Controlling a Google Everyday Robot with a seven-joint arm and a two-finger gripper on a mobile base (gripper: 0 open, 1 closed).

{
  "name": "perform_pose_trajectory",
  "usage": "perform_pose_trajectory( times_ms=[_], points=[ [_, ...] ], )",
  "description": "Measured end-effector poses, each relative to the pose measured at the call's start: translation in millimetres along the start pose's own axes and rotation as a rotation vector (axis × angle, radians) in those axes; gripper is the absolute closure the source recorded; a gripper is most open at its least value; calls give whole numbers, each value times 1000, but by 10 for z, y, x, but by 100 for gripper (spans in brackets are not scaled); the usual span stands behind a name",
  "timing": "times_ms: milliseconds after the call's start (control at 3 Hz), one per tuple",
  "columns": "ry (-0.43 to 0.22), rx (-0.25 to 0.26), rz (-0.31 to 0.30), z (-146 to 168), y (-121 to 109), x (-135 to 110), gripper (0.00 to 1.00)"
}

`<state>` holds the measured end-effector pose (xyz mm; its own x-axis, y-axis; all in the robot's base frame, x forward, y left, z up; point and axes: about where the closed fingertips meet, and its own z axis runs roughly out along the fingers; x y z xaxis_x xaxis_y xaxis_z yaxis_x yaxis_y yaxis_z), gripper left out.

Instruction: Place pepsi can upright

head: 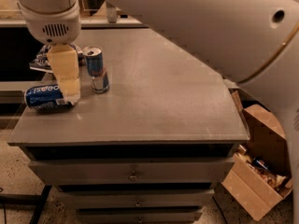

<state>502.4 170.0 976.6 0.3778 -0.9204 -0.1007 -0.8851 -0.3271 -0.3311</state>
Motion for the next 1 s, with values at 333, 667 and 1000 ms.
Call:
perform_pose_trajectory(
  times_ms=[333, 667, 1000],
  points=[
    [-1, 2, 0, -5, -3, -2, 0],
    [28, -55, 21, 154, -69, -108, 0],
    [65, -146, 75, 625, -216, -368, 0]
  ],
)
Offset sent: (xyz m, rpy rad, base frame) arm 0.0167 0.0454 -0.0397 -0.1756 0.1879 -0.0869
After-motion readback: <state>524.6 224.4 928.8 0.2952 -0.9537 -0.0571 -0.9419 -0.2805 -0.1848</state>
